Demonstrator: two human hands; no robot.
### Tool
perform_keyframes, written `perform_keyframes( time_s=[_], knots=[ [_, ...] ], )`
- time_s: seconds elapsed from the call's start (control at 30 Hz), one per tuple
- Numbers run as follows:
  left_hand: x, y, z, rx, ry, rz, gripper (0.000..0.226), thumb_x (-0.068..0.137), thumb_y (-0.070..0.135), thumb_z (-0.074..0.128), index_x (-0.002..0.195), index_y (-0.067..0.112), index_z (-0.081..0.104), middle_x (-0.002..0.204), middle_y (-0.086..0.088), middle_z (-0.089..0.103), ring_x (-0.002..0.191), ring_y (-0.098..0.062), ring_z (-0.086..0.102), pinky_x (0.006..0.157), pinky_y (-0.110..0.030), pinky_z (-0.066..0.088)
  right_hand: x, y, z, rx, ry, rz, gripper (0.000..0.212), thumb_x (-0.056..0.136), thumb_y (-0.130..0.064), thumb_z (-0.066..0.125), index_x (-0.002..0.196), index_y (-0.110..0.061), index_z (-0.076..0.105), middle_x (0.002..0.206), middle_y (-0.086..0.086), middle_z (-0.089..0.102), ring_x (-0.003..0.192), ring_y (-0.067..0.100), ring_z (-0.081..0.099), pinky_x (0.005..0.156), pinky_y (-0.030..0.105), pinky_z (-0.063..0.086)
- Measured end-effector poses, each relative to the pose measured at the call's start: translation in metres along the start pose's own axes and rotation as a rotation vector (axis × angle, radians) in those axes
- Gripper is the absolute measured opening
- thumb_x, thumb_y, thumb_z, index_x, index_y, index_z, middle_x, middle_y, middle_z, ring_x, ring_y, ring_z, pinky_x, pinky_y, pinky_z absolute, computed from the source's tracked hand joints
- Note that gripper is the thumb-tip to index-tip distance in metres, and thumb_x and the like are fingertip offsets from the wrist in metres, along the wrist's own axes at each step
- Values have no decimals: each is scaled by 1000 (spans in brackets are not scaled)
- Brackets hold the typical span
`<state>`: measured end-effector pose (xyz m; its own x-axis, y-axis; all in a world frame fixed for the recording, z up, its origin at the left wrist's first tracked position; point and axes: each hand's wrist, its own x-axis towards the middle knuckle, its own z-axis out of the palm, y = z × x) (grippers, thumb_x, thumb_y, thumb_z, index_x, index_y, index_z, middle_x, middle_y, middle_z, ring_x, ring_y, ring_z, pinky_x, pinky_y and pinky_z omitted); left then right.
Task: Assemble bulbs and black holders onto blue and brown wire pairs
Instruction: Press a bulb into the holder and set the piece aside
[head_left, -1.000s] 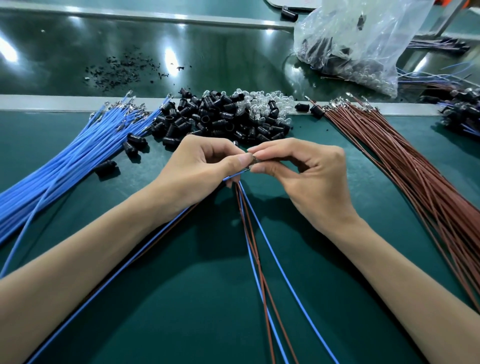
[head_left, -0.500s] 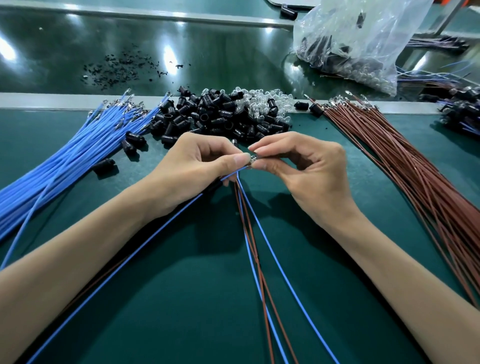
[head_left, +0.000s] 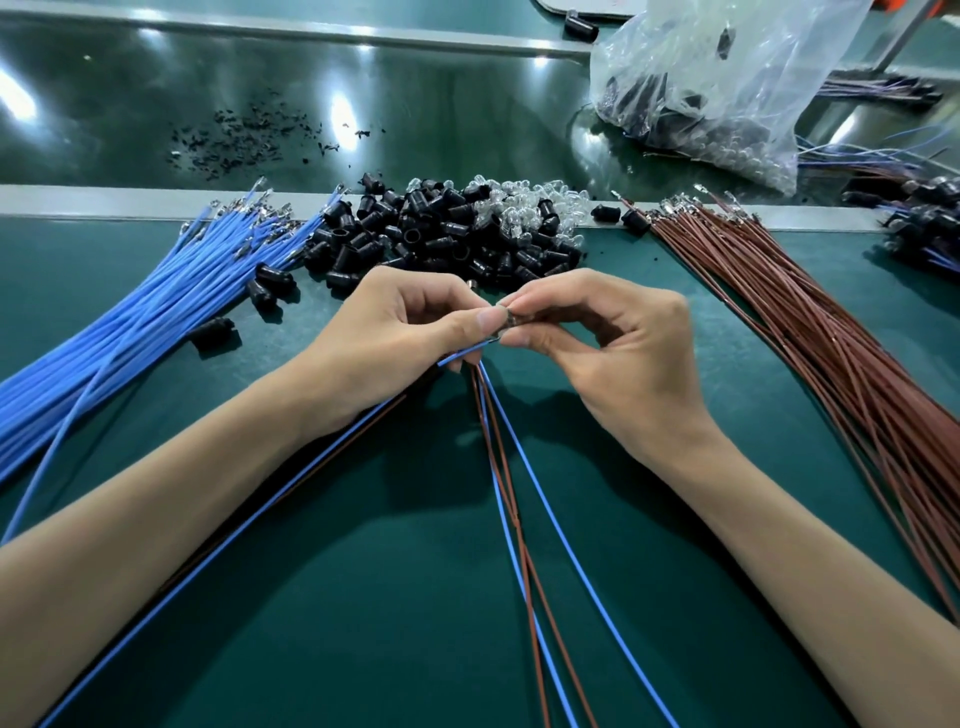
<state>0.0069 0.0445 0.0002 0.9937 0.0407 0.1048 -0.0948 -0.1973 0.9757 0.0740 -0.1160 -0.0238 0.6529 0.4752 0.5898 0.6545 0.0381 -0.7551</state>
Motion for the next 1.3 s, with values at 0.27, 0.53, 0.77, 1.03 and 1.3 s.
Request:
perform_keyframes(
  time_s=[0.27, 0.53, 0.77, 1.03, 1.3],
  knots=[
    [2, 2, -6, -15, -71, -41, 14, 73, 22, 62, 64, 11, 63, 50, 8, 57, 47, -1, 47, 49, -9, 36, -2, -4, 0, -72, -20, -55, 23, 74, -5, 79, 95, -6, 71, 85, 3, 73, 76, 12, 70, 78, 24, 55],
    [2, 1, -15, 61, -146, -57, 14, 75, 23, 71, 65, 13, 67, 56, 0, 56, 54, -9, 47, 53, -16, 36, -1, -3, -2, -95, -84, -64, 16, 73, -4, 79, 88, -1, 73, 81, 9, 73, 73, 16, 70, 75, 24, 55],
    [4, -2, -10, 78, -84, -54, 18, 82, 23, 63, 66, 16, 67, 54, 7, 58, 50, -4, 47, 52, -11, 37, 2, 0, -3, -116, -73, -87, 14, 75, -3, 78, 87, -4, 73, 82, 5, 71, 73, 16, 68, 74, 23, 54],
    [9, 0, -26, -21, -203, -140, 33, 86, 31, 55, 96, 3, 70, 86, -14, 72, 72, -23, 66, 74, -27, 53, 4, 6, -7, 17, 9, 13, 26, 75, 0, 75, 85, -23, 67, 86, -6, 69, 80, 10, 67, 80, 24, 51],
    [6, 13, -49, 312, -412, -213, 25, 67, 40, 72, 71, 16, 71, 66, -8, 70, 62, -18, 68, 60, -17, 50, 4, 7, -10, 65, 20, 51, 26, 75, -4, 76, 91, -24, 72, 84, -15, 72, 83, 12, 69, 83, 26, 53]
  ],
)
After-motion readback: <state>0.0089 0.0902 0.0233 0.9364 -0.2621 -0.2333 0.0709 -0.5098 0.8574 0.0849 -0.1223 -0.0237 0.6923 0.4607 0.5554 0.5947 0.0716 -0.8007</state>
